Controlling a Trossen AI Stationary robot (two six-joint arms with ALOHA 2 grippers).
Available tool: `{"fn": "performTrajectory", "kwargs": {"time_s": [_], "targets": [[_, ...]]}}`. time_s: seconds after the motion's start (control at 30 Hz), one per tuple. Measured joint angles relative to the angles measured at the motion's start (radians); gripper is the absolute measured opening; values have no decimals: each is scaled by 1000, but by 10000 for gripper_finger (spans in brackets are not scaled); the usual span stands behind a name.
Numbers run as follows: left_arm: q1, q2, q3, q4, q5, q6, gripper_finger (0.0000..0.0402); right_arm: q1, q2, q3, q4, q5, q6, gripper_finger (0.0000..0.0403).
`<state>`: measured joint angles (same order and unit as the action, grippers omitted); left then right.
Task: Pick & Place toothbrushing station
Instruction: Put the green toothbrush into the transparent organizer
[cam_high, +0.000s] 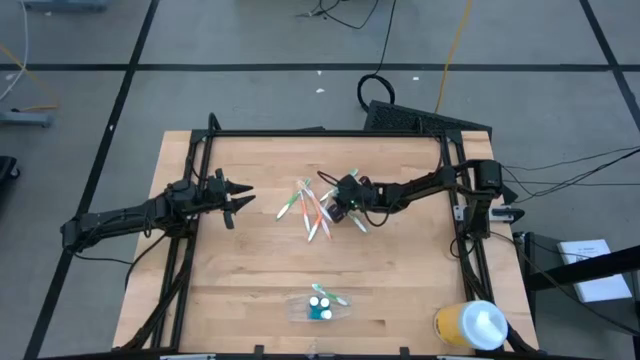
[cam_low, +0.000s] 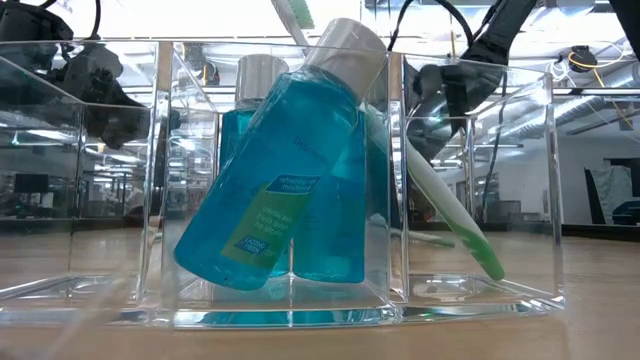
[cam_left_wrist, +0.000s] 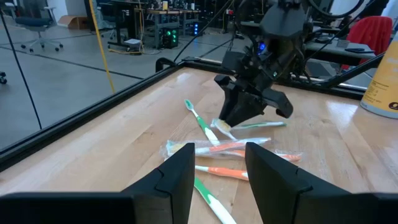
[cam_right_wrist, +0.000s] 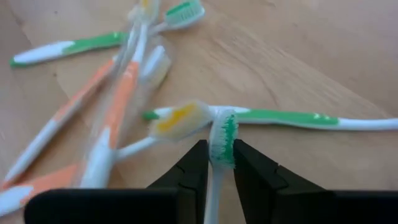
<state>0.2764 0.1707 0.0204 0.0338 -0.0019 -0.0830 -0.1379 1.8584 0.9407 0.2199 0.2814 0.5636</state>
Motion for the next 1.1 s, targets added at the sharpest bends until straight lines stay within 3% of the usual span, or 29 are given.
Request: {"fn": "performTrajectory", "kwargs": {"time_s": [0.57, 0.97, 1.1], "targets": [[0, 0, 0, 0, 0, 0, 147, 57, -145, 1, -11, 3, -65, 59], [0, 0, 0, 0, 0, 0, 147, 210, -221, 1, -4, 7, -86, 59], [0, 0, 0, 0, 0, 0, 147, 267, -234, 1, 5, 56, -87, 59]]}}
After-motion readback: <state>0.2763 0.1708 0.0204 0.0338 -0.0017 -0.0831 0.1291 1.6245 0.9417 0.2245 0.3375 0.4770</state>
